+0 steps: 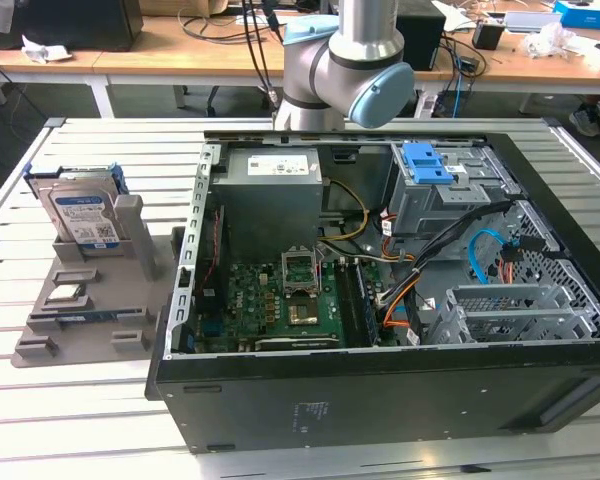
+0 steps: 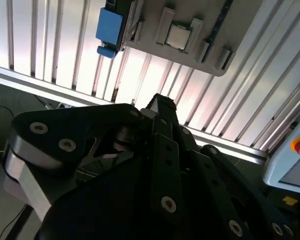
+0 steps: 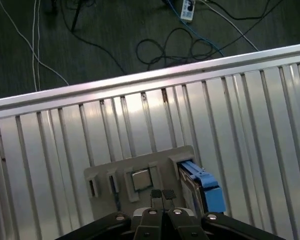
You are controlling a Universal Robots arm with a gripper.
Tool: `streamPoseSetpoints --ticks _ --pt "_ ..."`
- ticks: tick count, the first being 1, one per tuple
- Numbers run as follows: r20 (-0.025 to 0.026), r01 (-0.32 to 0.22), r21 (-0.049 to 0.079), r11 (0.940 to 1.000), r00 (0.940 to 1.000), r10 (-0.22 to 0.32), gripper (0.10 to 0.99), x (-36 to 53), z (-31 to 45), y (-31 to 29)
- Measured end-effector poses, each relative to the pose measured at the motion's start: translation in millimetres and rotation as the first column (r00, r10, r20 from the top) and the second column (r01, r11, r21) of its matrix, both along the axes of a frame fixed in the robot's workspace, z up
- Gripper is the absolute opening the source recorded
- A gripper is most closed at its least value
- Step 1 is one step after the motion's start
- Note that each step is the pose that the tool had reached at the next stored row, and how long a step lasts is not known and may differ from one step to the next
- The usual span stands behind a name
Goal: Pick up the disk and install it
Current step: 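Pick up the disk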
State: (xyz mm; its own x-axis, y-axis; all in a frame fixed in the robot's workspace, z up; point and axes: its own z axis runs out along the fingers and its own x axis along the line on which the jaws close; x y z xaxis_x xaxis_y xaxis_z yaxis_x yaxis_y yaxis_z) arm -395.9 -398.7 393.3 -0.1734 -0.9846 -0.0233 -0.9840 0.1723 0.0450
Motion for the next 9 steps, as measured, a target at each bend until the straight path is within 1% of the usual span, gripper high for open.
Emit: streamPoseSetpoints --ticks 2,4,5,6,9 --pt "0.0000 -0.036 0.000 0.9993 0.9993 0.036 0.106 0.0 0.0 0.0" --pt "0.0001 -0.080 0.000 0.9968 0.9968 0.080 0.106 0.0 0.0 0.0" --pt "0.0000 -0.108 0.000 0.9941 0.9941 0.108 0.106 0.0 0.0 0.0" --pt "0.0000 -0.165 0.000 0.9863 0.9863 0.165 0.106 0.0 0.0 0.0" --pt "0.0000 -0.201 0.000 0.9796 0.9796 0.201 0.106 0.0 0.0 0.0"
